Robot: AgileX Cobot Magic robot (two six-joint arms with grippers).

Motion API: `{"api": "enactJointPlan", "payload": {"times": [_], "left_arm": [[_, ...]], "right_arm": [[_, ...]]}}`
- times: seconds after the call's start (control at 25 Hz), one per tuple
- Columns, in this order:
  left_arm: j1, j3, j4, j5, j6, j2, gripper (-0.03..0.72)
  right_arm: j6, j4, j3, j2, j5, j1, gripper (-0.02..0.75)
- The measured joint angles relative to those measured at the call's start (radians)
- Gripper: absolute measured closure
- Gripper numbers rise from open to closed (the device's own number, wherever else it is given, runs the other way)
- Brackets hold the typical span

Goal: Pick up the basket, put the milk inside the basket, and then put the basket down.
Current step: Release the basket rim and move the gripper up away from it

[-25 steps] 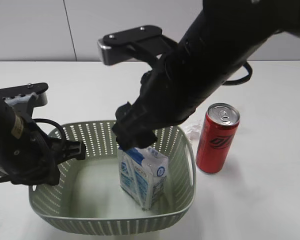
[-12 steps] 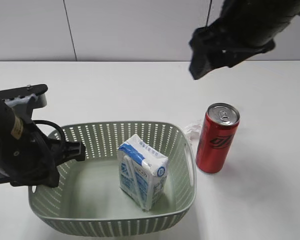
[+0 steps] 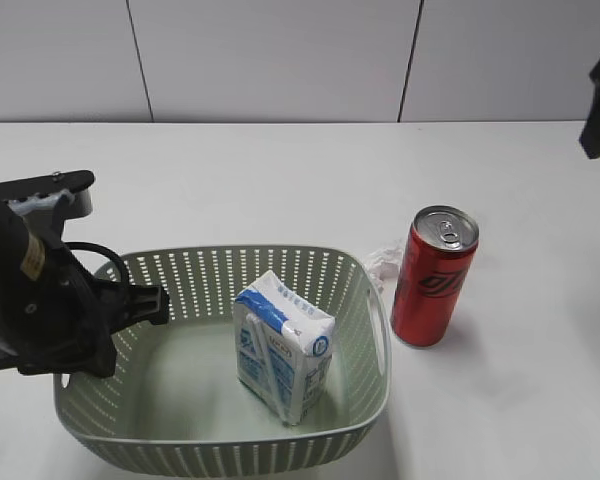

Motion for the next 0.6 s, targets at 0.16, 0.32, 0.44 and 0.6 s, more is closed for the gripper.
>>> {"api": "enactJointPlan", "payload": {"times": [0.16, 0.32, 0.44, 0.6], "left_arm": [[0.0, 0.0, 0.0, 0.002, 0.003, 0.0, 0.69], [0.022, 0.0, -0.01, 0.016, 0.023, 0.0, 0.69], [0.051, 0.0, -0.015, 0.029, 0.052, 0.0, 0.69], [0.066, 0.0, -0.016, 0.029, 0.065, 0.0, 0.69]], "right_arm": [[-0.008, -0.004, 0.017, -0.053, 0.027, -0.058, 0.146], [-0.01, 0.019, 0.093, -0.165, 0.033, -0.063, 0.146], [-0.01, 0.024, 0.166, -0.274, 0.033, -0.063, 0.146], [-0.012, 0.026, 0.282, -0.454, -0.008, -0.063, 0.146]]}}
